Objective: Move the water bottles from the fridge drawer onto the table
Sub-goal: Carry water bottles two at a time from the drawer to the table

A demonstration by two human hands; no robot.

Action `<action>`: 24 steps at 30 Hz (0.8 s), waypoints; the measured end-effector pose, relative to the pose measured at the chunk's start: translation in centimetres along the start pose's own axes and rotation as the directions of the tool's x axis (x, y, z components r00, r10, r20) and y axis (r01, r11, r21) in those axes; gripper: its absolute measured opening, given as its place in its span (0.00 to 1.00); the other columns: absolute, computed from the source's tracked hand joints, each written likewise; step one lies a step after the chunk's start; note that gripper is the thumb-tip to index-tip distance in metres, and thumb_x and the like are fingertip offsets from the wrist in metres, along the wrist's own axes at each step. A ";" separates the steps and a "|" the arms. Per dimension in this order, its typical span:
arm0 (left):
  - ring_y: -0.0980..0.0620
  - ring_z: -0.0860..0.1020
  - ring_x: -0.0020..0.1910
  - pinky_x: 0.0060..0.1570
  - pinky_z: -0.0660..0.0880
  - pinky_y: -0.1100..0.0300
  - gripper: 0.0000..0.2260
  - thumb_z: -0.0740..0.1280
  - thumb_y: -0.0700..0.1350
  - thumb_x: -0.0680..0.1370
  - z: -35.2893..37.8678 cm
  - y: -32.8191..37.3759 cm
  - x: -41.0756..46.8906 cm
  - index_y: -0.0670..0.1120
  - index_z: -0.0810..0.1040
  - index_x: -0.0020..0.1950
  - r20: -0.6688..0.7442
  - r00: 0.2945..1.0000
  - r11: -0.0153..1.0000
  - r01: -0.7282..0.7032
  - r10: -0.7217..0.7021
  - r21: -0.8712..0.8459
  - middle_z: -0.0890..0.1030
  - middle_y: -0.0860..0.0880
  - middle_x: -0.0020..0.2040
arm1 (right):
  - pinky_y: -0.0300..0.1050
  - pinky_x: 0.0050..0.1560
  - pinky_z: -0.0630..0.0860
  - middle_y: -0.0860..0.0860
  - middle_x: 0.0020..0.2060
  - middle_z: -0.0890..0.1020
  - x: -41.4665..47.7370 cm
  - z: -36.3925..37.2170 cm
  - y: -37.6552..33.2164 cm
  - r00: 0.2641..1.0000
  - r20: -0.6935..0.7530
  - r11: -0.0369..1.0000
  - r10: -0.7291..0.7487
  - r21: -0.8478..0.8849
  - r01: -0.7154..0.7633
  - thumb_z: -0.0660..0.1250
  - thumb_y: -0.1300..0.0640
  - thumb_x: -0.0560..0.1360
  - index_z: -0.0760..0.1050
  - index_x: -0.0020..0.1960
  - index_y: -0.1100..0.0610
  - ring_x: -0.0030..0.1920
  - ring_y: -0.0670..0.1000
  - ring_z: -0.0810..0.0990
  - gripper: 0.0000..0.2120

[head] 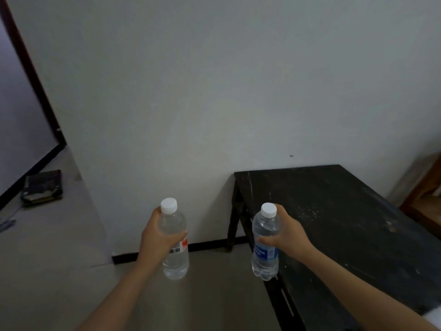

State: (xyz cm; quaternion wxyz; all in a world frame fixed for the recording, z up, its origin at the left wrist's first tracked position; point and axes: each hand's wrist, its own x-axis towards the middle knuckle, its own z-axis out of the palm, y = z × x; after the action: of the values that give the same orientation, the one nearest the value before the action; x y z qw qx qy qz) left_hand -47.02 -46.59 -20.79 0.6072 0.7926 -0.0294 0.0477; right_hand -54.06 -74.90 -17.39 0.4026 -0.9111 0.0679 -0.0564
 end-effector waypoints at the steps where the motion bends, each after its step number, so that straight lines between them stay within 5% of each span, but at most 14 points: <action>1: 0.47 0.76 0.52 0.49 0.71 0.56 0.28 0.78 0.37 0.62 0.2 -0.4 2.4 0.49 0.70 0.58 0.030 1.000 1.000 -0.009 0.009 0.003 0.77 0.48 0.50 | 0.40 0.50 0.75 0.40 0.50 0.72 1.5 0.3 0.0 0.999 -0.025 1.000 0.026 -0.006 -0.026 0.76 0.55 0.63 0.59 0.60 0.41 0.55 0.45 0.73 0.34; 13: 0.50 0.70 0.56 0.56 0.70 0.52 0.37 0.77 0.36 0.64 8.0 -1.7 16.8 0.46 0.62 0.68 0.291 0.956 0.998 0.036 -0.022 -0.043 0.71 0.49 0.58 | 0.42 0.49 0.77 0.38 0.47 0.72 8.7 -0.5 4.3 0.908 -0.192 0.928 0.371 0.072 -0.365 0.77 0.56 0.63 0.60 0.58 0.40 0.54 0.47 0.74 0.34; 17: 0.50 0.70 0.55 0.57 0.70 0.52 0.34 0.76 0.36 0.65 13.3 -1.3 19.3 0.44 0.64 0.66 0.402 0.916 0.999 0.022 -0.004 -0.040 0.71 0.49 0.57 | 0.39 0.47 0.75 0.38 0.47 0.72 10.0 -2.6 7.1 0.870 -0.229 0.899 0.437 0.107 -0.424 0.77 0.58 0.63 0.60 0.58 0.40 0.55 0.46 0.73 0.34; 24: 0.51 0.74 0.50 0.50 0.70 0.57 0.27 0.77 0.36 0.63 24.3 1.1 26.1 0.50 0.68 0.56 0.404 0.912 0.996 -0.046 0.074 -0.078 0.75 0.50 0.50 | 0.50 0.56 0.76 0.42 0.53 0.72 15.9 -7.2 12.5 0.842 -0.303 0.892 0.446 0.075 -0.445 0.77 0.58 0.61 0.61 0.62 0.43 0.61 0.52 0.73 0.37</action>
State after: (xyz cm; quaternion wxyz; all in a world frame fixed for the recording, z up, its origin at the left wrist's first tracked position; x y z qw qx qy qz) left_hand -20.22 -70.05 -23.05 0.6120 0.7633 -0.1810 -0.1006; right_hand -40.50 -91.16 -21.09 0.3893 -0.8495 0.3403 -0.1048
